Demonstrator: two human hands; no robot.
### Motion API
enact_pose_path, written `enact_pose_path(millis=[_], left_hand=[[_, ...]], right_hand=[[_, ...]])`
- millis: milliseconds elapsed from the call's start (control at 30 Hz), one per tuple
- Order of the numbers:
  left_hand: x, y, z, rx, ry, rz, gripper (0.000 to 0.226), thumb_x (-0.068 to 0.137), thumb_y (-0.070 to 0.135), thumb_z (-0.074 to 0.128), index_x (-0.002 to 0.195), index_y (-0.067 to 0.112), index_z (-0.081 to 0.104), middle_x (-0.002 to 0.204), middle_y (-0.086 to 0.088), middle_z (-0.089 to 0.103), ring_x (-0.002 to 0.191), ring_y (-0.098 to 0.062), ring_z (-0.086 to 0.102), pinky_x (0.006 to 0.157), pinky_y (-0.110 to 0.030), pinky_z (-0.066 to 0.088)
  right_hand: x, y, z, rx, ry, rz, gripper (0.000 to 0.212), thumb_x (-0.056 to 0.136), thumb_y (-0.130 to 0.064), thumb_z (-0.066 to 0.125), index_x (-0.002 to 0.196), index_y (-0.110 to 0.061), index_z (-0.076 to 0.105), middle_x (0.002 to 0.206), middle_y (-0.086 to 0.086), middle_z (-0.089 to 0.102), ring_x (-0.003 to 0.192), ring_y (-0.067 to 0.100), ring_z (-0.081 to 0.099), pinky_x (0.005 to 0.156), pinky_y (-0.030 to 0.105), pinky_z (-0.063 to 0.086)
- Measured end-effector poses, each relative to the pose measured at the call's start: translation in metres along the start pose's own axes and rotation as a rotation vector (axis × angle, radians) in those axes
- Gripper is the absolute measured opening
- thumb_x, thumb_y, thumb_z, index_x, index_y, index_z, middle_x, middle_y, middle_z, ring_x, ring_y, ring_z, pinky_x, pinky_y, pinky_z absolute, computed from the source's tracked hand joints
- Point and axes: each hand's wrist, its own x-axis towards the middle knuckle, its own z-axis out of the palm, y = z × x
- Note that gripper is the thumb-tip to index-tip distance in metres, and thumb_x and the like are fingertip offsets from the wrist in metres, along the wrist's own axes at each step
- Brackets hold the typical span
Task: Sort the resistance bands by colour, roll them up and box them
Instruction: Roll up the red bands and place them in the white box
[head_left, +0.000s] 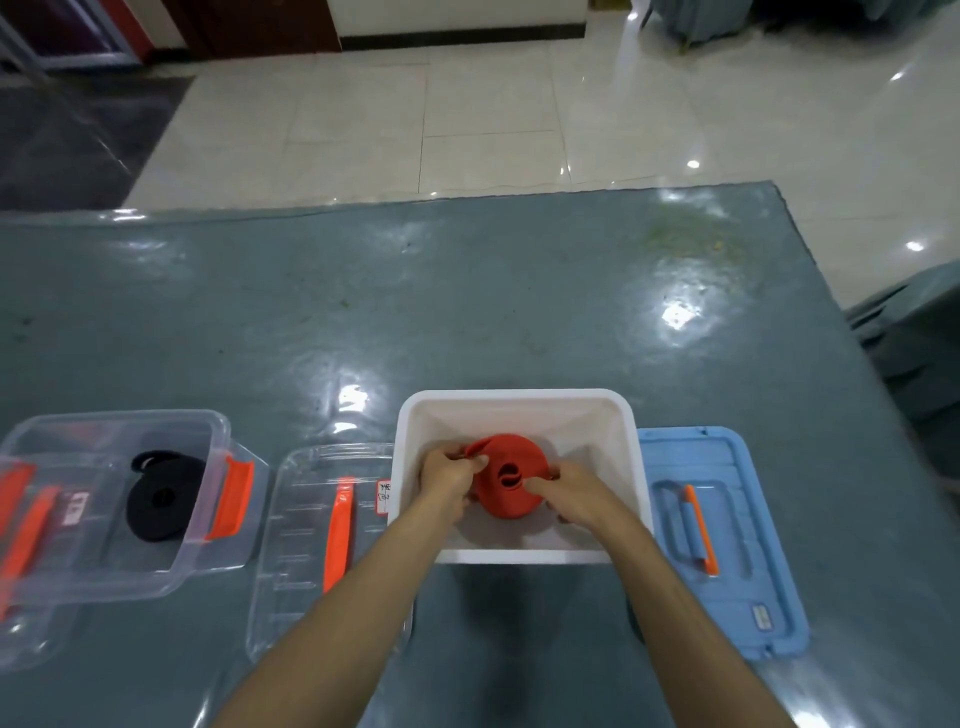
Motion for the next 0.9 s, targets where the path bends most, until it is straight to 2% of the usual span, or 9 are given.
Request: enact_pose_path(millis=[133, 200, 267, 433, 600, 667, 767, 833, 900], left_hand=[[-0.001, 0.007, 0.000, 0.095, 0.013, 0.047, 0.017, 0.089, -0.002, 0.072, 0.094, 0.013, 0.067, 0.096, -0.017, 0.072, 0.094, -0.038, 0.070, 0.084, -0.059, 0.059], [-0.008, 0.010, -0.002, 0.239, 0.019, 0.134, 0.014, 0.088, 0.005, 0.070, 0.099, 0.011, 0.064, 0.092, -0.017, 0.071, 0.091, -0.037, 0.072, 0.076, -0.051, 0.059], [-0.020, 0.011, -0.008, 0.512, 0.039, 0.258, 0.032, 0.088, 0.014, 0.069, 0.116, 0.004, 0.056, 0.101, -0.015, 0.068, 0.095, -0.034, 0.068, 0.075, -0.040, 0.050], [-0.076, 0.007, -0.030, 0.822, 0.017, 0.645, 0.024, 0.095, 0.014, 0.056, 0.118, 0.018, 0.063, 0.109, -0.002, 0.069, 0.101, -0.026, 0.065, 0.086, -0.035, 0.049], [-0.126, -0.033, -0.065, 0.975, 0.266, 1.165, 0.022, 0.096, 0.024, 0.060, 0.111, 0.014, 0.074, 0.112, -0.007, 0.072, 0.103, -0.031, 0.067, 0.091, -0.045, 0.055], [-0.132, -0.056, -0.079, 0.995, 0.368, 1.159, 0.028, 0.098, 0.030, 0.064, 0.120, 0.015, 0.071, 0.131, -0.013, 0.065, 0.123, -0.037, 0.061, 0.109, -0.048, 0.044], [-0.135, -0.089, -0.092, 1.038, 0.398, 1.113, 0.055, 0.100, 0.045, 0.052, 0.145, 0.015, 0.056, 0.159, -0.019, 0.043, 0.150, -0.039, 0.036, 0.124, -0.048, 0.025], [-0.135, -0.104, -0.100, 1.074, 0.332, 1.097, 0.071, 0.101, 0.052, 0.042, 0.162, 0.018, 0.033, 0.172, -0.013, 0.021, 0.160, -0.033, 0.015, 0.127, -0.051, 0.021], [-0.132, -0.111, -0.105, 1.105, 0.265, 1.076, 0.082, 0.099, 0.046, 0.054, 0.167, 0.022, 0.014, 0.175, -0.007, 0.005, 0.162, -0.028, 0.002, 0.127, -0.055, 0.021]], right_hand=[[-0.020, -0.004, -0.015, -0.091, 0.059, -0.118, 0.029, 0.096, -0.028, 0.066, 0.114, -0.006, 0.068, 0.103, 0.012, 0.069, 0.098, 0.028, 0.067, 0.088, 0.036, 0.053], [-0.037, -0.009, -0.026, -0.040, 0.142, -0.260, 0.031, 0.098, -0.020, 0.066, 0.127, -0.008, 0.067, 0.118, 0.011, 0.070, 0.097, 0.020, 0.066, 0.081, 0.020, 0.049], [-0.055, -0.010, -0.038, 0.077, 0.238, -0.396, 0.029, 0.098, -0.014, 0.067, 0.126, -0.018, 0.069, 0.114, -0.001, 0.072, 0.088, 0.006, 0.067, 0.078, 0.010, 0.047], [-0.086, 0.030, -0.063, 0.339, 0.480, -0.504, 0.020, 0.099, -0.008, 0.063, 0.107, -0.024, 0.073, 0.094, -0.001, 0.078, 0.086, 0.017, 0.074, 0.076, 0.029, 0.061], [-0.075, 0.136, -0.063, 0.324, 0.711, -0.262, 0.024, 0.096, -0.004, 0.066, 0.098, -0.028, 0.069, 0.100, 0.000, 0.074, 0.091, 0.027, 0.071, 0.082, 0.043, 0.058], [-0.066, 0.177, -0.060, 0.304, 0.794, -0.149, 0.027, 0.092, 0.001, 0.064, 0.103, -0.024, 0.065, 0.110, 0.008, 0.071, 0.091, 0.029, 0.068, 0.086, 0.043, 0.057], [-0.058, 0.220, -0.050, 0.334, 0.810, -0.060, 0.034, 0.084, -0.008, 0.059, 0.116, -0.020, 0.060, 0.110, 0.019, 0.067, 0.089, 0.036, 0.065, 0.075, 0.021, 0.050], [-0.053, 0.234, -0.044, 0.302, 0.783, -0.033, 0.034, 0.087, -0.008, 0.065, 0.121, -0.011, 0.066, 0.109, 0.023, 0.068, 0.086, 0.030, 0.063, 0.077, 0.028, 0.050], [-0.048, 0.235, -0.042, 0.245, 0.765, -0.068, 0.034, 0.091, -0.018, 0.072, 0.124, -0.011, 0.067, 0.110, 0.016, 0.068, 0.086, 0.026, 0.065, 0.086, 0.043, 0.054]])
